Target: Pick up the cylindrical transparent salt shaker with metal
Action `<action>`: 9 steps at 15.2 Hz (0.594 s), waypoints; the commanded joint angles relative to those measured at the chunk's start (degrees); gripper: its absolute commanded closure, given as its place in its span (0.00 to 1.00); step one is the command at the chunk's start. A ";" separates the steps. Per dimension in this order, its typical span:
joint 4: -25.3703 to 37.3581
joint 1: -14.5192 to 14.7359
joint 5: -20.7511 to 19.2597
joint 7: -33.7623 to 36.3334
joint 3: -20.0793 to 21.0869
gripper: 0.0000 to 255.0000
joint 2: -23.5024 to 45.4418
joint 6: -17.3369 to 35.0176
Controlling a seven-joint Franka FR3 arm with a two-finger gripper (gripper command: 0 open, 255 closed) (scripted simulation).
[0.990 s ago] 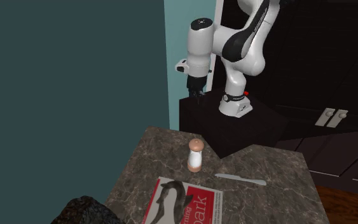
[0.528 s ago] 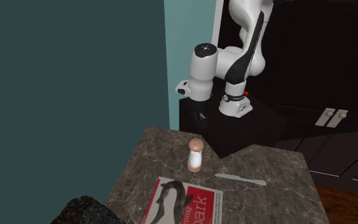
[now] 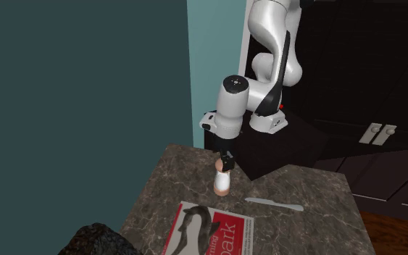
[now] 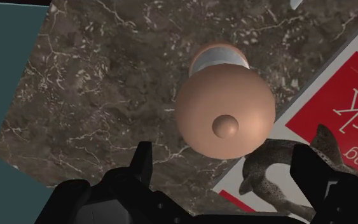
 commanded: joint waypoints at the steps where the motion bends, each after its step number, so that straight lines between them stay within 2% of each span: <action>1: -0.10 0.11 -1.37 1.25 -0.11 0.00 1.56 1.50; 4: -0.29 0.28 -3.95 3.28 -0.64 0.00 4.31 4.03; 6: -0.30 0.31 -3.93 3.27 -0.67 0.00 4.31 4.04; 7: -0.32 0.30 -3.98 3.27 -0.70 1.00 4.34 4.09; 9: -0.33 0.27 -3.93 3.20 -0.70 1.00 4.29 4.06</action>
